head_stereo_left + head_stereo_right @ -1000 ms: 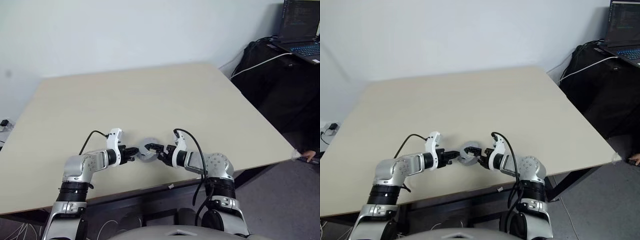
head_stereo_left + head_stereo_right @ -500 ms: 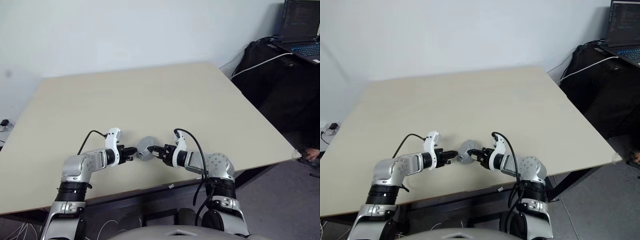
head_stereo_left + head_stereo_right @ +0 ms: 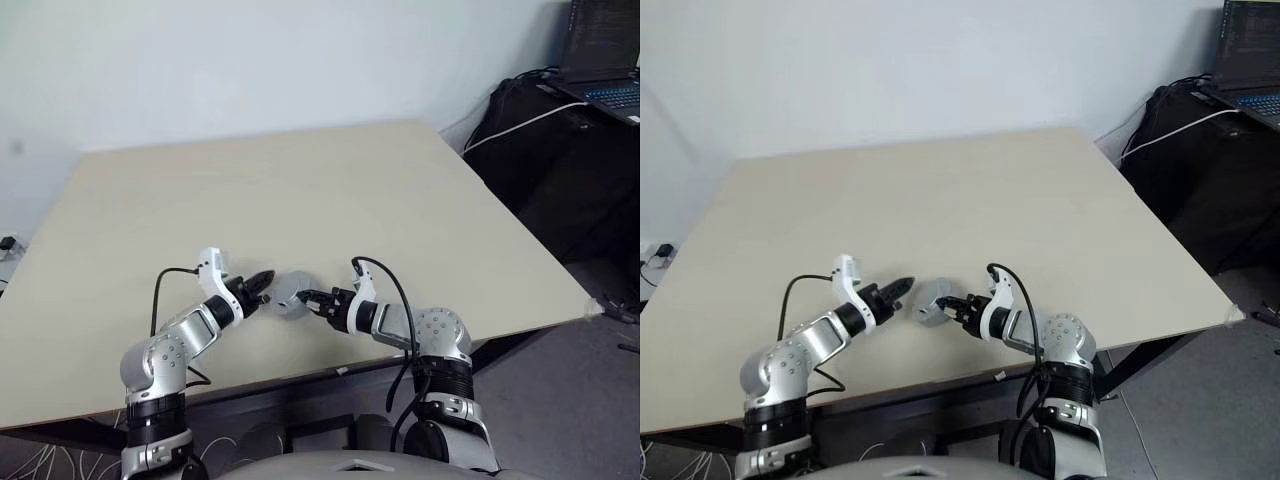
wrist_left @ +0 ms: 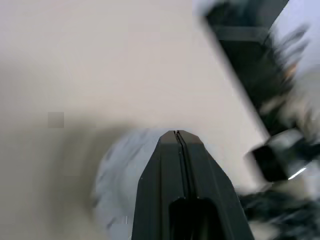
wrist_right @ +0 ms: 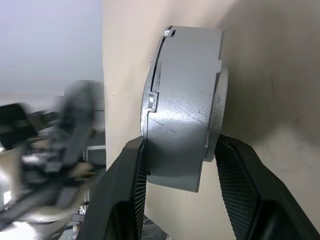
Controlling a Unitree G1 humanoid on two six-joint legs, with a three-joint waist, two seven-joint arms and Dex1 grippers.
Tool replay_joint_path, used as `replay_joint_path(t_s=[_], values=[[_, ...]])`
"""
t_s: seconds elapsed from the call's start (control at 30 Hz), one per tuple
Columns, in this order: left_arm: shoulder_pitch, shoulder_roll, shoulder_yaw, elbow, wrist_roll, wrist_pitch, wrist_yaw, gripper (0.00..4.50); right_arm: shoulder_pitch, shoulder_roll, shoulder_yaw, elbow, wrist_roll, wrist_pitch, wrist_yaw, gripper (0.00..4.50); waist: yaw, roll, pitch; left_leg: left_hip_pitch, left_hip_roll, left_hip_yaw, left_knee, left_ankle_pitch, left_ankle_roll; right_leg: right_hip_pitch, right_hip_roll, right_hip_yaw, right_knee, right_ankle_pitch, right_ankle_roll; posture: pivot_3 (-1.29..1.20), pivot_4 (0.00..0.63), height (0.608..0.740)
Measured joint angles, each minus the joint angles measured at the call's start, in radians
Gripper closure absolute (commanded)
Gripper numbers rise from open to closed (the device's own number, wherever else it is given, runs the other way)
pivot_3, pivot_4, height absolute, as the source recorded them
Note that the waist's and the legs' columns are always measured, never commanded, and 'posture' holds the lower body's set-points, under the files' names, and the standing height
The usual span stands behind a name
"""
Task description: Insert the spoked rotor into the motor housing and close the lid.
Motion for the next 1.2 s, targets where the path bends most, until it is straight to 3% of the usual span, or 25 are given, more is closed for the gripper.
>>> replay_joint_path(t_s=[0.13,0.33,0.43,0.77,1.2], values=[[0.149,-0.1,0.041,-0.084,-0.078,-0.095,0.02,4.5,0.004,0.0,-0.014,0.0,0.011,-0.002,-0.005,2.76,0.004,-0.001,0.0,-0.001,0.0,0.0,0.001,0.0,0.001,0.0,0.001,-0.001,-0.002,0.0,0.0,0.0,0.0,0.74],[0.346,-0.09,0.031,-0.128,-0.182,-0.143,0.032,4.5,0.005,0.0,-0.044,-0.042,0.074,-0.014,0.015,2.76,0.004,0.0,0.005,-0.001,0.0,0.0,0.002,-0.001,0.003,-0.001,0.003,-0.002,-0.004,-0.001,0.0,0.0,0.0,0.74],[0.446,-0.105,-0.007,-0.121,-0.267,-0.168,0.04,3.89,0.005,0.001,-0.046,-0.101,0.157,-0.014,0.056,2.76,0.0,-0.001,0.006,0.0,0.0,0.001,0.002,-0.002,0.005,0.0,0.003,-0.002,-0.005,-0.001,0.001,0.0,0.0,0.74],[0.51,-0.122,-0.076,-0.049,-0.54,-0.249,0.02,0.6,0.002,0.004,0.006,-0.146,0.272,0.033,0.062,2.76,0.002,-0.002,0.008,-0.001,0.0,0.001,0.002,-0.002,0.005,-0.001,0.002,-0.003,-0.005,-0.002,-0.001,0.0,0.0,0.74],[0.525,-0.118,-0.164,-0.013,-0.668,-0.323,0.001,0.6,0.025,-0.022,0.033,-0.084,0.244,0.032,0.033,2.76,0.004,-0.002,0.008,-0.001,0.0,0.002,0.002,-0.002,0.005,-0.001,0.003,-0.002,-0.005,-0.002,-0.002,0.0,0.0,0.74]])
